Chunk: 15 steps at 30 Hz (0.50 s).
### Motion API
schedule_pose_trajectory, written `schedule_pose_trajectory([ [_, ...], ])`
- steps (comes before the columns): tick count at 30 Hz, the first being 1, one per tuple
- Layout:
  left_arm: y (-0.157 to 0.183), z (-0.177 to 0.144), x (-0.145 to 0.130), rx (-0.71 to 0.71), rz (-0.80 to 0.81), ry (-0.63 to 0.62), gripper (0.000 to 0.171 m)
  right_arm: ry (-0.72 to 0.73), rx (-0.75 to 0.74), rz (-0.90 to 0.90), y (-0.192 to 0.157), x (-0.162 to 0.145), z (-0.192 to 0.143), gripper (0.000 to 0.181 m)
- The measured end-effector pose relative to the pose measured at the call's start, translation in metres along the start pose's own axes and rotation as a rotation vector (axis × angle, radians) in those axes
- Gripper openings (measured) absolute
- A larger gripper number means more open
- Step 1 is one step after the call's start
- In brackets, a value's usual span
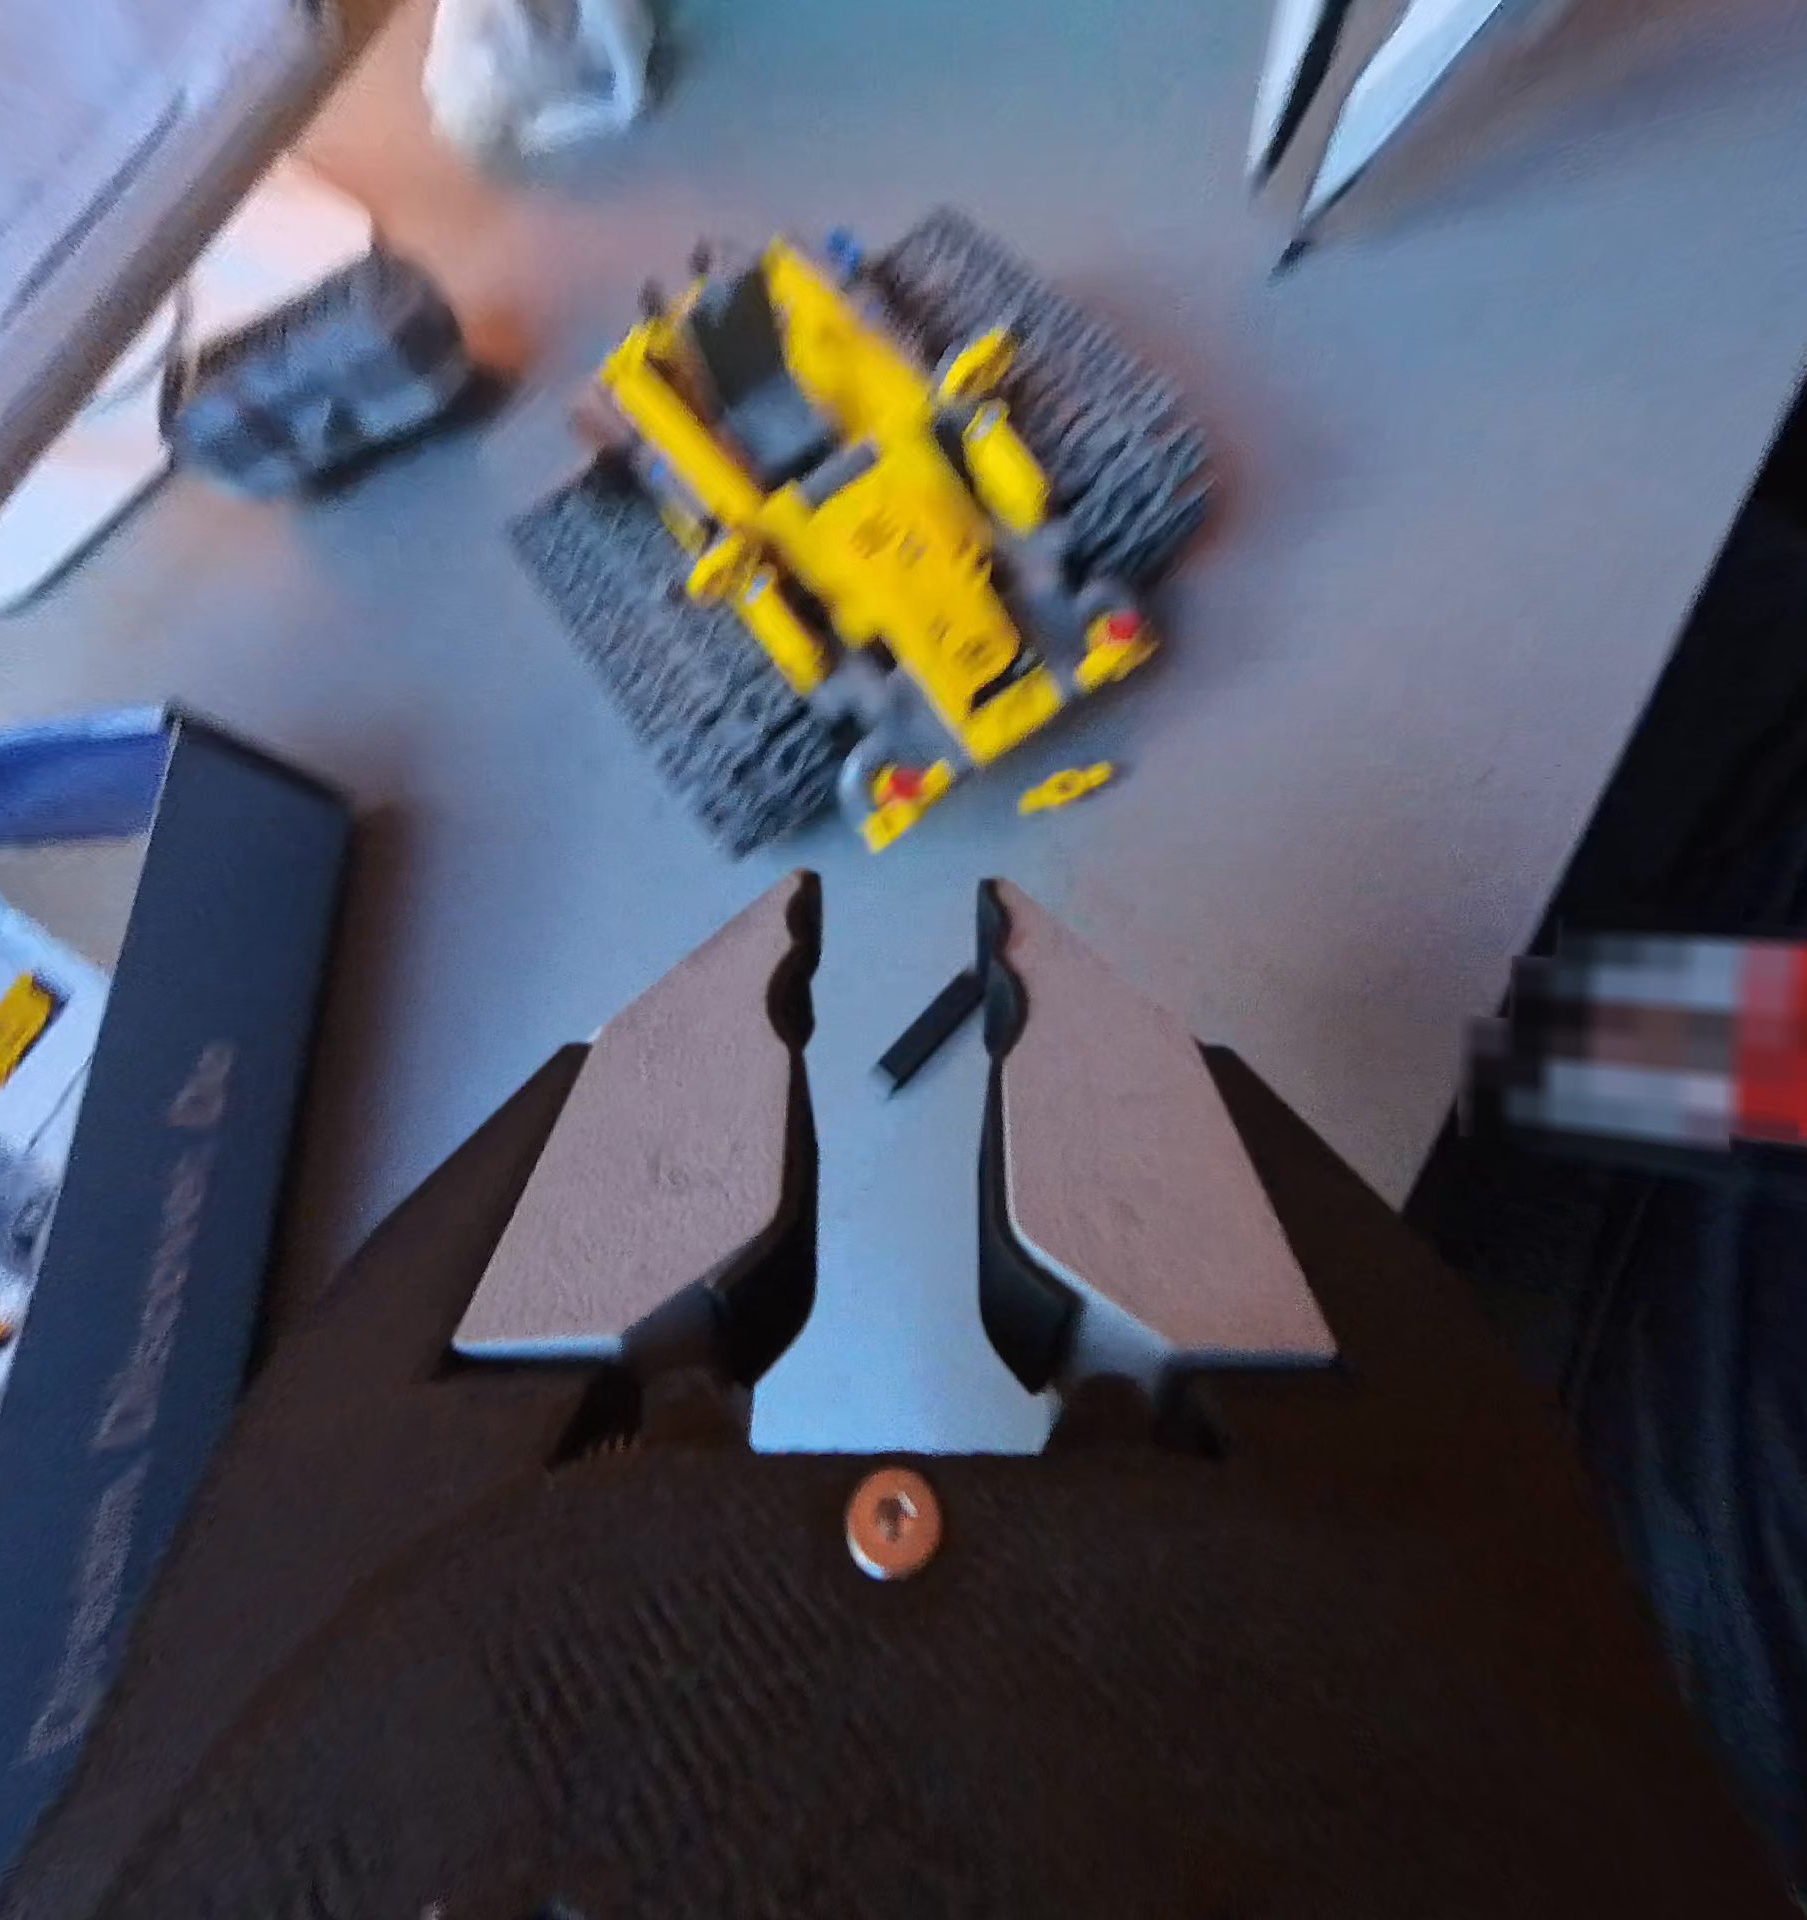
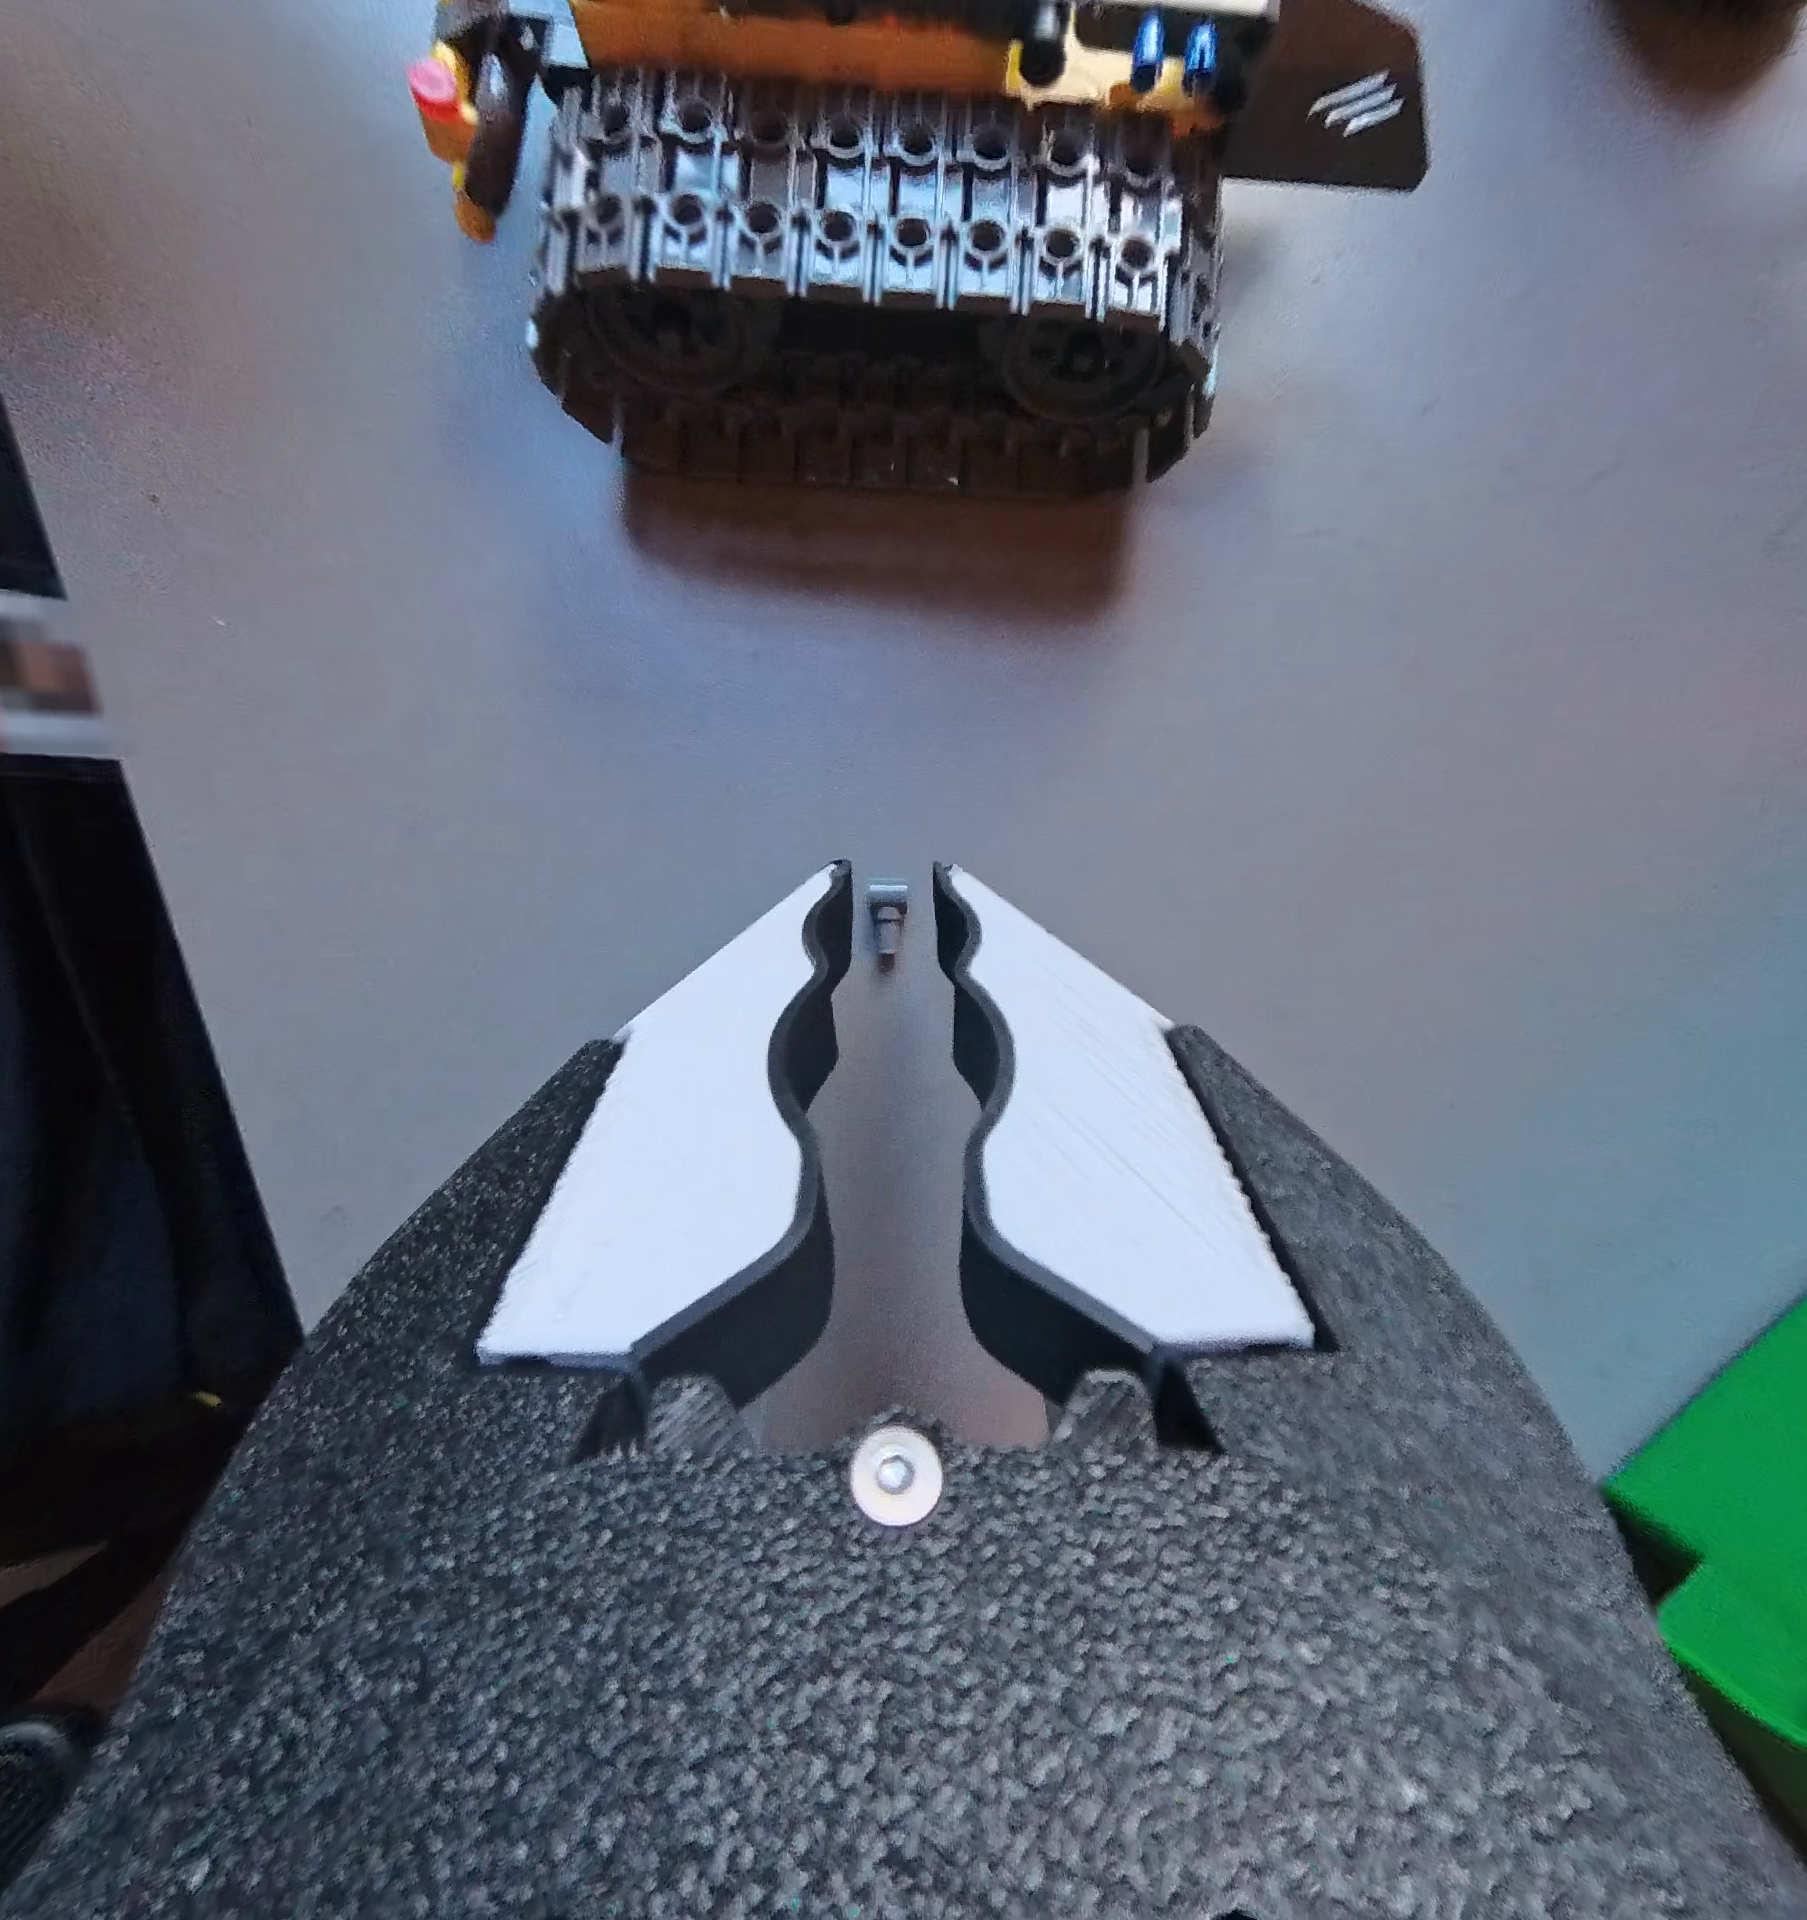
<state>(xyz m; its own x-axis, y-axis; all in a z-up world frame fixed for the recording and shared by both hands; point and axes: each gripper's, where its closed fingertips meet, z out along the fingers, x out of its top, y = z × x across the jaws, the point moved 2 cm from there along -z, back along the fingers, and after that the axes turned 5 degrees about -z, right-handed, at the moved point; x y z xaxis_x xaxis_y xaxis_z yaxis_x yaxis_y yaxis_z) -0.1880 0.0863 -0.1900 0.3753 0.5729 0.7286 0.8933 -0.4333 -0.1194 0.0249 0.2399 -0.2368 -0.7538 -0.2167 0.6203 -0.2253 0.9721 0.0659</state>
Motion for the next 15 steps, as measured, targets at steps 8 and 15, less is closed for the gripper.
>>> schedule_pose_trajectory([
  [8, -0.01, 0.028, -0.061, -0.147, -0.056, -0.138, 0.027, 0.054, -0.008, -0.006, 0.002, 0.006, -0.014, 0.019],
  [15, 0.033, 0.056, -0.029, -0.284, -0.145, -0.031, 0.005, 0.119, -0.018, -0.037, -0.002, 0.021, -0.024, 0.017],
])
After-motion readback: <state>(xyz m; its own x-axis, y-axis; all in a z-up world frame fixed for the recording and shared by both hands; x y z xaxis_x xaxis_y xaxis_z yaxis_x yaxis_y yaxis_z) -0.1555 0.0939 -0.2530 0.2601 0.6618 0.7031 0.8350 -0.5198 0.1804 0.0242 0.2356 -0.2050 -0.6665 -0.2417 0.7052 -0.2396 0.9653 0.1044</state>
